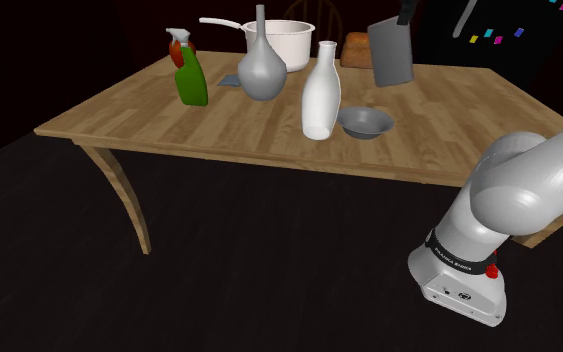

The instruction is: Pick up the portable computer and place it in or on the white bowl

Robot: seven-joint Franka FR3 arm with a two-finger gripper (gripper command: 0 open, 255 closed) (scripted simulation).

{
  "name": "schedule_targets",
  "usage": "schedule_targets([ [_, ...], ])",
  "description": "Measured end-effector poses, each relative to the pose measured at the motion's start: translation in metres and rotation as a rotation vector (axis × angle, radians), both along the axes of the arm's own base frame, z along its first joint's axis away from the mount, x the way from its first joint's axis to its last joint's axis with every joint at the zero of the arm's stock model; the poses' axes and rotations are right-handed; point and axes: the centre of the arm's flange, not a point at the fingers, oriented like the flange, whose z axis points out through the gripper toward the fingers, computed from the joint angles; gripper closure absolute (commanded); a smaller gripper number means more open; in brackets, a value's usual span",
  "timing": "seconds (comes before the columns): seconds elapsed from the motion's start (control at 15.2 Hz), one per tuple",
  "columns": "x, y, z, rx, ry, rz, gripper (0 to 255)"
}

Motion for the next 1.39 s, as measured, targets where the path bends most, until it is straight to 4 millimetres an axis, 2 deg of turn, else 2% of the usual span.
schedule_targets([
  [1.39, -0.002, 0.001, -0.11, 0.0, 0.001, 0.0, 255],
])
